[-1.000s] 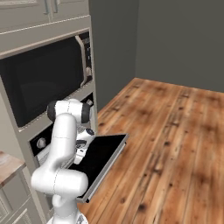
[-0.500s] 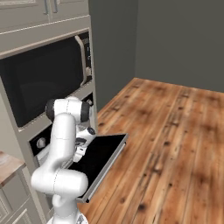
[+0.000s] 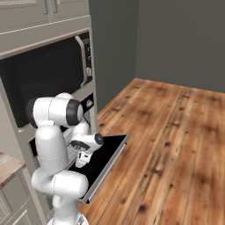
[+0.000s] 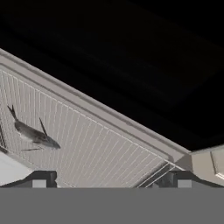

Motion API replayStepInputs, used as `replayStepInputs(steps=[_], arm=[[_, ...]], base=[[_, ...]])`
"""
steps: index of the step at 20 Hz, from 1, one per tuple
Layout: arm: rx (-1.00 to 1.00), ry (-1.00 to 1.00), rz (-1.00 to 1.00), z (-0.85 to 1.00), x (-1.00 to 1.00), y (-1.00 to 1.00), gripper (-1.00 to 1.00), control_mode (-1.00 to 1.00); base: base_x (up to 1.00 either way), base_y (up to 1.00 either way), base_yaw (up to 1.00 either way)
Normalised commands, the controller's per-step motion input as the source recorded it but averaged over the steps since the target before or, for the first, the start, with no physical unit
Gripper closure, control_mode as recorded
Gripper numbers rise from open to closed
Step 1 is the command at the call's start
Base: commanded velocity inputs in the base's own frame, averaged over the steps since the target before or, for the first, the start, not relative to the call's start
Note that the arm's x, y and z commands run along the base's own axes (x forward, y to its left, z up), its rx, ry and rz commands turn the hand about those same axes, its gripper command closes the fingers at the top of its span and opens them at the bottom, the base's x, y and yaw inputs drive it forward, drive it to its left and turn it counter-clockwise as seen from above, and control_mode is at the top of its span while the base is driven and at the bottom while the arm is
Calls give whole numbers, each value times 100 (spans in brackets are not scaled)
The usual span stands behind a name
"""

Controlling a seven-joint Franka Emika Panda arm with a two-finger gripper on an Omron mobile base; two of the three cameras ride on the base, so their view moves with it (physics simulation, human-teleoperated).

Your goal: Place the fish on the bottom rack of the oven, and slide the tray back inside. Close the oven door.

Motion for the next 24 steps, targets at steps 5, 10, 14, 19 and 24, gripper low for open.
replayStepInputs(steps=[5,10,14,19,24], arm=[[0,-3,-3,84,-34,-98,-100,-100],[0,-4,0,97,8,-100,-100,-100],[0,0,8,79,19,-100,-100,-100],[0,0,18,22,4,-100,-100,-100],[0,-5,23,-19,2,-100,-100,-100]], base=[[0,0,0],[0,0,0],[0,0,0],[0,0,0],[0,0,0]])
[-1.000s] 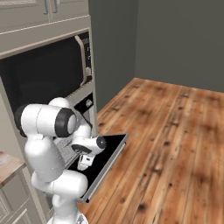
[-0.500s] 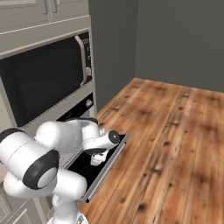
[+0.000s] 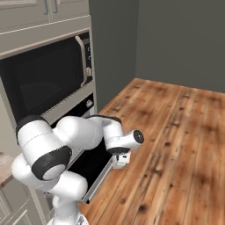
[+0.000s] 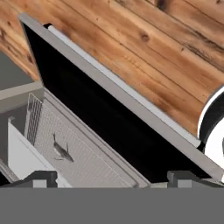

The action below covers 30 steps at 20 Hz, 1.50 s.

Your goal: Place the fish on the bottom rack of the oven, and slide the tray back inside. Close the oven door.

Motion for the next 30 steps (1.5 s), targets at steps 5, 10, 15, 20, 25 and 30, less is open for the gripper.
replayStepInputs(steps=[5,10,15,20,25,30], arm=[[11,-21,28,-60,0,-97,-100,-100],[23,-32,28,-77,0,-74,-100,-100],[23,-38,24,-77,0,-49,-100,-100],[16,-35,18,-64,0,-3,-100,-100],[18,-8,17,-38,38,8,-100,-100],[18,0,19,-18,54,35,-100,-100]], base=[[0,0,0],[0,0,0],[0,0,0],[0,0,0],[0,0,0],[0,0,0]])
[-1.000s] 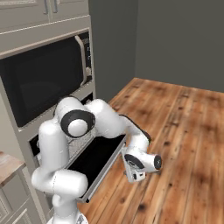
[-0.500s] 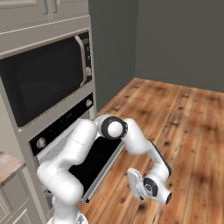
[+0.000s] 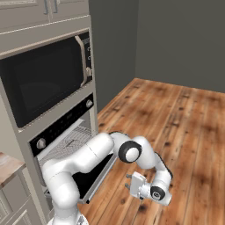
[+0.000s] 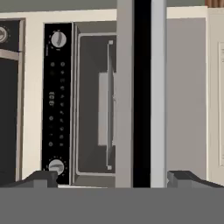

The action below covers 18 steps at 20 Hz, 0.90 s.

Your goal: Place the fish on the bottom rack of the oven, and slide the tray back inside. Close the oven door.

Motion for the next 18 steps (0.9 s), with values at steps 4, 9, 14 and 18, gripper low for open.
replayStepInputs(steps=[4,9,14,18], arm=[[10,0,16,-27,44,62,-100,-100],[1,0,10,-55,20,62,-100,-100],[0,0,4,-54,13,68,-100,-100],[0,0,0,-38,16,61,-100,-100]], base=[[0,0,0],[0,0,0],[0,0,0],[0,0,0]])
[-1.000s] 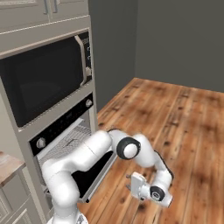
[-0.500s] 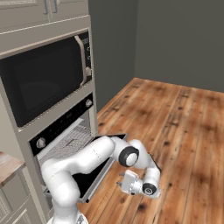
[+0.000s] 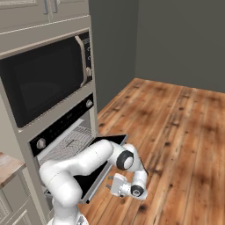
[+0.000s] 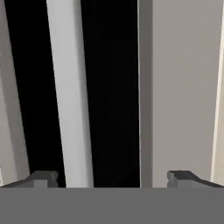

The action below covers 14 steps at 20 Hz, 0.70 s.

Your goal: Place the fish on the bottom rack of the oven, and slide the tray back inside. Close the oven door.

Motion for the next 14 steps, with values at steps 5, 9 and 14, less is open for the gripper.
replayStepInputs(steps=[5,9,14], arm=[[0,0,0,-28,29,53,-100,-100],[2,0,0,-16,26,57,-100,-100],[6,0,0,0,4,60,-100,-100]], base=[[0,0,0],[0,0,0],[0,0,0]])
